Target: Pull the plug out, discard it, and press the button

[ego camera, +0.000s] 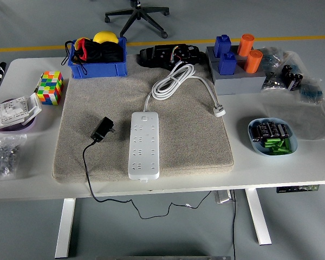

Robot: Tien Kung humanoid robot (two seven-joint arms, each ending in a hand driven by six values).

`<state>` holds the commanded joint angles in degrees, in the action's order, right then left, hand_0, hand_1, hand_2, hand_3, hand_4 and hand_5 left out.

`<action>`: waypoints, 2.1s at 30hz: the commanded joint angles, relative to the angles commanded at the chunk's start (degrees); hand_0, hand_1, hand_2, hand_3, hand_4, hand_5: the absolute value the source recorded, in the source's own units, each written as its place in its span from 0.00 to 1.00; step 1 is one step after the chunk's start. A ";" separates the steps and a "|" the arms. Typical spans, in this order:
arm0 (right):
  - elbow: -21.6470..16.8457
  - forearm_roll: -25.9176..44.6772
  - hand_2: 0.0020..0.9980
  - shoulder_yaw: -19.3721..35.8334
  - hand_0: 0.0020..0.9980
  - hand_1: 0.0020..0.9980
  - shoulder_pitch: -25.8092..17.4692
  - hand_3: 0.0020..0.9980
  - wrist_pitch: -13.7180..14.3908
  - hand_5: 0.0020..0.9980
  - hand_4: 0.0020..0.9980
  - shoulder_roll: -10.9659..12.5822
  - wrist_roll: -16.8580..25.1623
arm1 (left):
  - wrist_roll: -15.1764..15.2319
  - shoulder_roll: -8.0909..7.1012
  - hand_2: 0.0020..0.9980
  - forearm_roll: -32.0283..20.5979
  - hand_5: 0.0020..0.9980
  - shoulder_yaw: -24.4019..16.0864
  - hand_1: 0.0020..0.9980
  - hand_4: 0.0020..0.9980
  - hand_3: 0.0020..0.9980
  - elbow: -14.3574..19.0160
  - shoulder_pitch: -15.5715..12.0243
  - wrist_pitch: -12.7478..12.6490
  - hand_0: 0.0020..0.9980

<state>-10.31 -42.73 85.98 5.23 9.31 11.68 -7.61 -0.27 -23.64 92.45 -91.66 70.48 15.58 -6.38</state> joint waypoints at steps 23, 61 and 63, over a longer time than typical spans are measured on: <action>0.00 0.31 0.64 -0.90 0.74 0.65 0.88 0.61 0.17 0.47 0.65 0.38 -1.05 | -0.31 -0.53 0.78 -0.79 0.23 4.68 0.86 0.68 0.79 -1.65 2.66 -0.01 0.85; 0.00 -1.13 0.65 1.18 0.75 0.66 0.48 0.62 0.12 0.47 0.65 0.05 -2.20 | -0.82 1.47 0.78 -0.08 0.23 4.22 0.85 0.67 0.79 0.12 0.50 0.03 0.84; 0.00 -1.17 0.65 1.24 0.75 0.66 0.48 0.62 0.10 0.47 0.65 0.07 -2.25 | -0.84 1.45 0.78 -0.03 0.23 3.96 0.85 0.67 0.79 0.29 0.39 0.02 0.84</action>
<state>-10.31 -43.91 87.21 5.71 9.41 11.75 -9.86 -1.12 -22.19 92.42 -87.70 70.77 15.97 -6.36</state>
